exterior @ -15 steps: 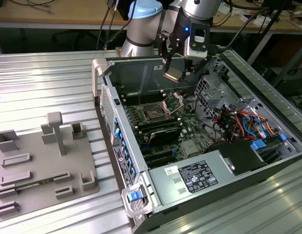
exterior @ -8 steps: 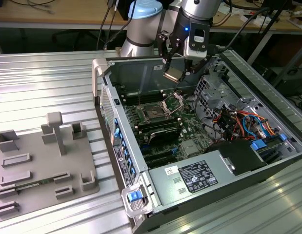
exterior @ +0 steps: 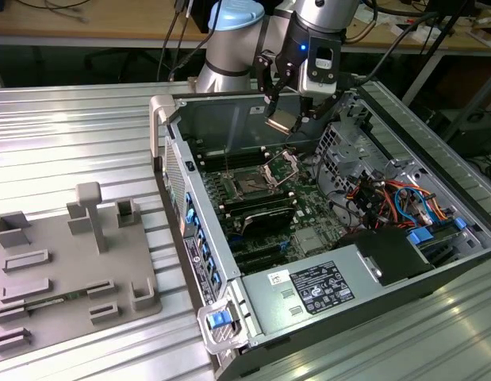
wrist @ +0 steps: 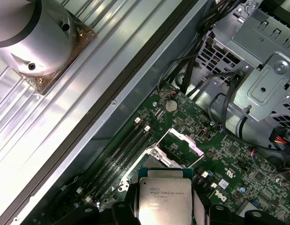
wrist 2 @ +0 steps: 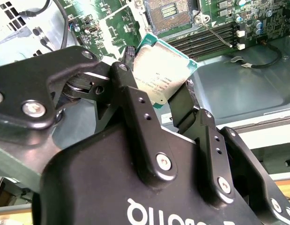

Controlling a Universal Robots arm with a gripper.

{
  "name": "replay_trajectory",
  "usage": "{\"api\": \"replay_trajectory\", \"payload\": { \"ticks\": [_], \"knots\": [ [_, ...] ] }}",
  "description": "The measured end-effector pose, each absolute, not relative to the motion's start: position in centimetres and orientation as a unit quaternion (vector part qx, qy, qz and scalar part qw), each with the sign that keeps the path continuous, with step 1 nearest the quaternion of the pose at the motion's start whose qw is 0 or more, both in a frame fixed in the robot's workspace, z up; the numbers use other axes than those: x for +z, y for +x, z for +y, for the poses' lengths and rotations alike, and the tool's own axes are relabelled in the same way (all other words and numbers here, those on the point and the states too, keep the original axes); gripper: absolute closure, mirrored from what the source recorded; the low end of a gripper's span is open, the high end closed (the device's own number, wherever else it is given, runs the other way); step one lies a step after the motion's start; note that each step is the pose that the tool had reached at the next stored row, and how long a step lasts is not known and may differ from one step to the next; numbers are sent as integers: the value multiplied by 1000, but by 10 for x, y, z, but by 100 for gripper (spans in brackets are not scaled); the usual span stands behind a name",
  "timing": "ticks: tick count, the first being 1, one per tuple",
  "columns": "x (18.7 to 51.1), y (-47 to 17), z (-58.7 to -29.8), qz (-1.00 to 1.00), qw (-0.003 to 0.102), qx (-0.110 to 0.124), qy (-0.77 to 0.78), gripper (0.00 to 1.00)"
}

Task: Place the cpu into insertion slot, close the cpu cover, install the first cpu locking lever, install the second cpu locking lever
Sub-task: 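Place the cpu into insertion slot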

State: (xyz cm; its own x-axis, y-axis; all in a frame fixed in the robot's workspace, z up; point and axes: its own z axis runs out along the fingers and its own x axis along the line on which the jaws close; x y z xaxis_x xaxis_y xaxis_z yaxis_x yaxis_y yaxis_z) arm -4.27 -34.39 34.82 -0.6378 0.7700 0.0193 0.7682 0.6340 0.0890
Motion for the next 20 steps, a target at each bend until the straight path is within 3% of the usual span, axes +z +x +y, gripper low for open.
{"api": "replay_trajectory", "payload": {
  "ticks": [20],
  "knots": [
    [348,-43,-344,883,12,44,468,45]
  ]
}}
